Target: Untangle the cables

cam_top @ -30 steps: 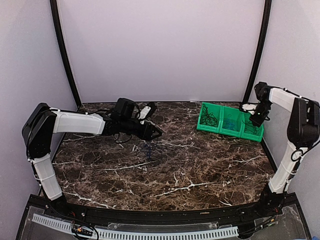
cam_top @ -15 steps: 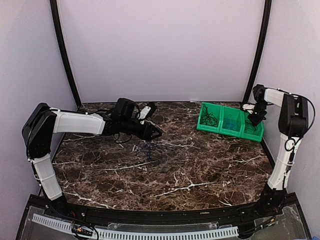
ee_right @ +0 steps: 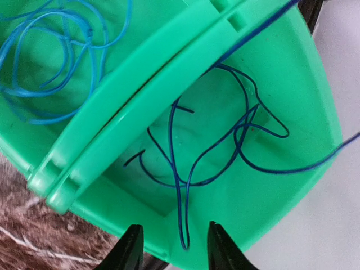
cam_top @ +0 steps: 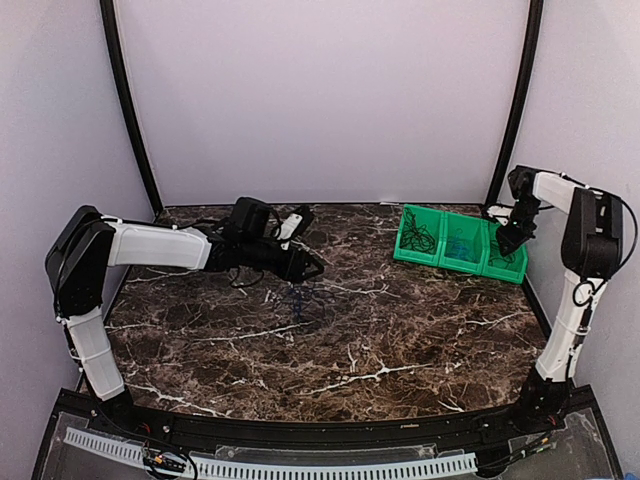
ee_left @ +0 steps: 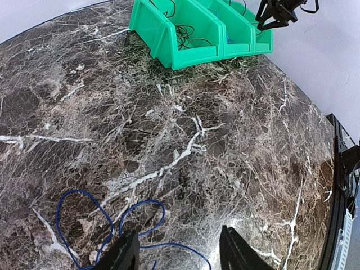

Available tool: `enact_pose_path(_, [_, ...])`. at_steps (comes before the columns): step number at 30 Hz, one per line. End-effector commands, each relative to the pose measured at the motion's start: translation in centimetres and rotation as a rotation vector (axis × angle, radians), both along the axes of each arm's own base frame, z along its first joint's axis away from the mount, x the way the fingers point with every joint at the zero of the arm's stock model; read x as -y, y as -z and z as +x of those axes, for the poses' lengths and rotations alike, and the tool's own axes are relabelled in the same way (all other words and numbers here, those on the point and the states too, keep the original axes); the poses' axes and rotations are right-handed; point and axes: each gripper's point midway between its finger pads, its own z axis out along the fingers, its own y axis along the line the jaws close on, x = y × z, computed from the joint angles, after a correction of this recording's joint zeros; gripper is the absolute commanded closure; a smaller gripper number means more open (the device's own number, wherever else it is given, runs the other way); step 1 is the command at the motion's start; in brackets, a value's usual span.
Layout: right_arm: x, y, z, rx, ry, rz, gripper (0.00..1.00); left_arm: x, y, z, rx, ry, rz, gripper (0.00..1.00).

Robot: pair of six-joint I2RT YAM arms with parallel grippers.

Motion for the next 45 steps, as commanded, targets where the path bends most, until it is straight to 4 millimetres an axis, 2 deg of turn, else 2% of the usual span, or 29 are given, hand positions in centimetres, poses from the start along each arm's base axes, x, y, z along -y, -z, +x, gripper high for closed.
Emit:
enact_pose_path(1, [-0.1,-7.9,-0.9,0.151,-0.019,-0.028,0.53,0.3,-0.3,-0.3,0.01,0.022,0.007,0.48])
enact_pose_path(3, [0.5,-8.5,-0.7,0.177,-0.02,-0.044,0.51,0.2,-0.2,-0.2,0.006,0.017,0.009,0.48])
enact_pose_path(5, [1.0,-9.2,0.5,0.213,0.003,-0.021,0.51,0.2,0.0,-0.1,-0.007,0.008,0.013,0.47])
enact_pose_path(9, [1.0,-10.3,4.0,0.289,0.014,0.06,0.5,0.1,0.0,0.2,-0.032,-0.016,0.024,0.46])
enact_pose_path(12, [0.9,-10.4,7.1,0.332,0.001,0.092,0.48,0.0,-0.4,0.3,-0.035,-0.024,0.026,0.46])
enact_pose_path(15, [1.5,-9.6,9.9,0.345,0.002,0.089,0.47,-0.2,-0.5,0.4,-0.035,-0.037,0.033,0.45])
enact_pose_path(19, [1.6,-7.7,11.3,0.319,-0.003,0.102,0.47,-0.5,-0.8,0.3,-0.036,-0.052,0.033,0.45])
enact_pose_path(21, [1.5,-6.7,11.3,0.303,-0.005,0.106,0.47,-0.6,-0.8,0.3,-0.04,-0.058,0.033,0.46])
enact_pose_path(23, [1.4,-6.0,11.2,0.292,-0.006,0.117,0.52,-0.6,-0.8,0.2,-0.044,-0.062,0.03,0.46])
enact_pose_path(26, [1.4,-5.4,11.0,0.294,0.003,0.125,0.73,-0.6,-0.7,0.2,-0.045,-0.066,0.026,0.46])
enact_pose_path(28, [1.5,-5.3,10.7,0.293,0.011,0.128,0.99,-0.6,-0.7,0.3,-0.048,-0.068,0.024,0.45])
enact_pose_path(33, [0.5,-4.7,8.3,0.272,0.017,0.163,1.0,-0.8,-0.4,0.2,-0.052,-0.078,0.03,0.45])
enact_pose_path(35, [0.0,-3.6,6.8,0.241,0.028,0.185,1.0,-1.1,-0.1,0.4,-0.055,-0.101,0.04,0.45])
enact_pose_path(36, [-0.3,-2.3,5.7,0.205,0.035,0.195,1.0,-1.4,0.2,0.6,-0.056,-0.124,0.049,0.45])
enact_pose_path(39, [-0.5,-0.1,3.9,0.145,0.055,0.193,1.0,-2.0,0.5,1.0,-0.055,-0.167,0.066,0.45])
enact_pose_path(41, [-0.4,0.7,3.4,0.123,0.067,0.186,1.0,-2.3,0.7,1.1,-0.058,-0.185,0.078,0.45])
enact_pose_path(45, [-0.2,0.8,3.3,0.122,0.086,0.178,1.0,-3.0,1.1,1.2,-0.064,-0.214,0.104,0.45])
